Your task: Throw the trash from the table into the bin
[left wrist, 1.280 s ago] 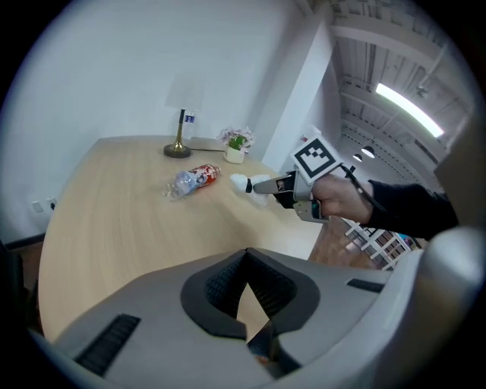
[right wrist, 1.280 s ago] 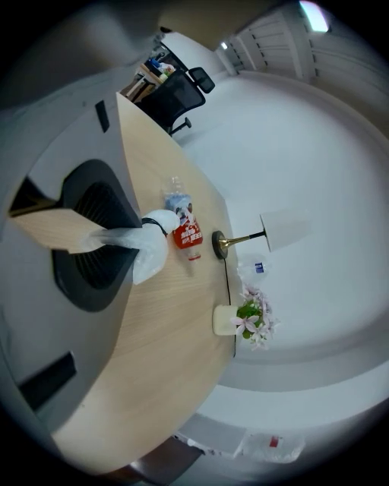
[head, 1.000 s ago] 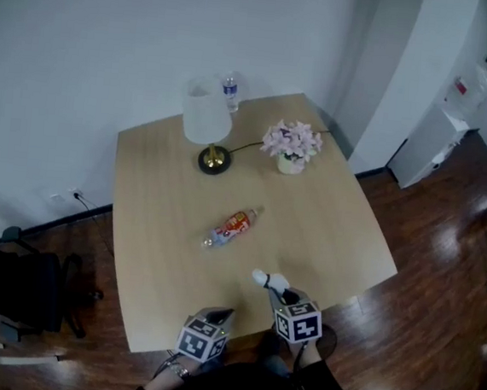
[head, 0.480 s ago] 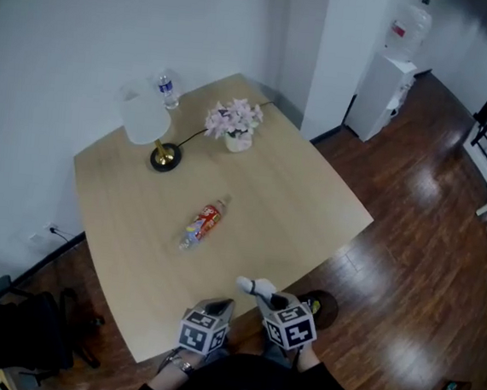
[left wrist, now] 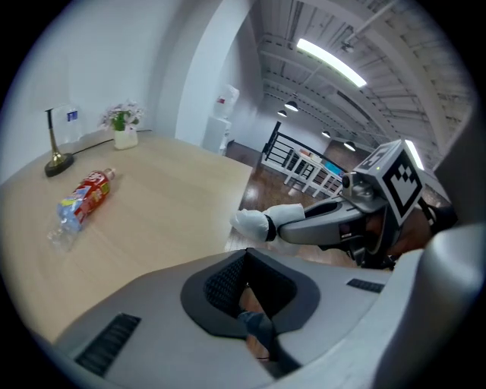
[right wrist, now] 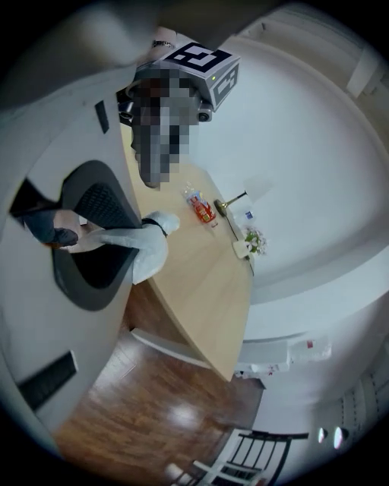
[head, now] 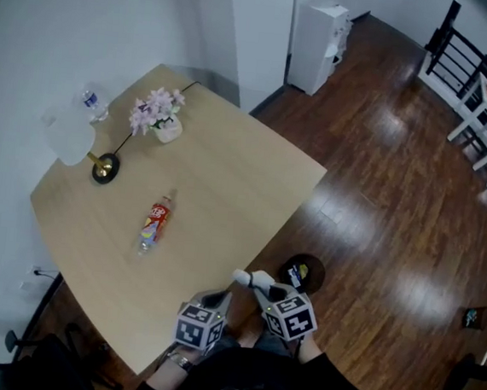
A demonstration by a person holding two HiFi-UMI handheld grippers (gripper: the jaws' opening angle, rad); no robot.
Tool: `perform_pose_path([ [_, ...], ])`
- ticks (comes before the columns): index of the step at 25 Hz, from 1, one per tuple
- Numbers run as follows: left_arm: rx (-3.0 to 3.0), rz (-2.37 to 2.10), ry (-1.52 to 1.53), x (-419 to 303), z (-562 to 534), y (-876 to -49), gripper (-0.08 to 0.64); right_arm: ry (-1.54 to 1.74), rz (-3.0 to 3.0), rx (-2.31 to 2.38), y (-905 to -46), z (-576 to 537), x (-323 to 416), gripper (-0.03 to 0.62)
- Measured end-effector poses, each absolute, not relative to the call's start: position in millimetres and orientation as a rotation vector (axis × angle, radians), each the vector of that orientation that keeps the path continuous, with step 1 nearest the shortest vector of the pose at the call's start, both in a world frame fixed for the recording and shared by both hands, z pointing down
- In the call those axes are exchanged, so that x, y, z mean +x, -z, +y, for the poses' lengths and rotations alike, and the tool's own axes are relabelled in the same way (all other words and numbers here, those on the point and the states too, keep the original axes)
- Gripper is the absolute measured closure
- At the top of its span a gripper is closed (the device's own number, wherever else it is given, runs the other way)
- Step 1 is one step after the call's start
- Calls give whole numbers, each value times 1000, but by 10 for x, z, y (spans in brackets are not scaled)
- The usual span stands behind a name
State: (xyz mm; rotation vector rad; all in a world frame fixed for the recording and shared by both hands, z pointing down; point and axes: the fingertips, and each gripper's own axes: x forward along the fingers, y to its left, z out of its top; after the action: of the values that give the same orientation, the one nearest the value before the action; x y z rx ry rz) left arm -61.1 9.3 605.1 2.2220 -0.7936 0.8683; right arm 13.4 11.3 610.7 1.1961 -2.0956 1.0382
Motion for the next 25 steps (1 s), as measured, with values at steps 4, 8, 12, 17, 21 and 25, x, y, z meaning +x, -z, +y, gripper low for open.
perform_pose_path([
  [4,2291,-620,-931,-73,236,-6097,555,-1145,-1982,1322,-6378,386,647,532],
  [8,2333,-476,-987,377,399,-6160,555,-1261,-1844,1449,-6740,699,1248,532],
  [12,2327,-390,-1058,674,481,-6358,555,-1340,-1764,1492,-7090,824,1593,532],
  [17,2287,-359,-1105,1013,509,-6674,554,-1418,-1640,1553,-7912,816,1995,532],
  [21,2230,-364,-1128,1248,505,-7024,555,-1472,-1521,1598,-8864,760,2357,531],
  [25,2185,-360,-1162,1391,526,-7349,554,-1530,-1448,1572,-9677,720,2524,531],
])
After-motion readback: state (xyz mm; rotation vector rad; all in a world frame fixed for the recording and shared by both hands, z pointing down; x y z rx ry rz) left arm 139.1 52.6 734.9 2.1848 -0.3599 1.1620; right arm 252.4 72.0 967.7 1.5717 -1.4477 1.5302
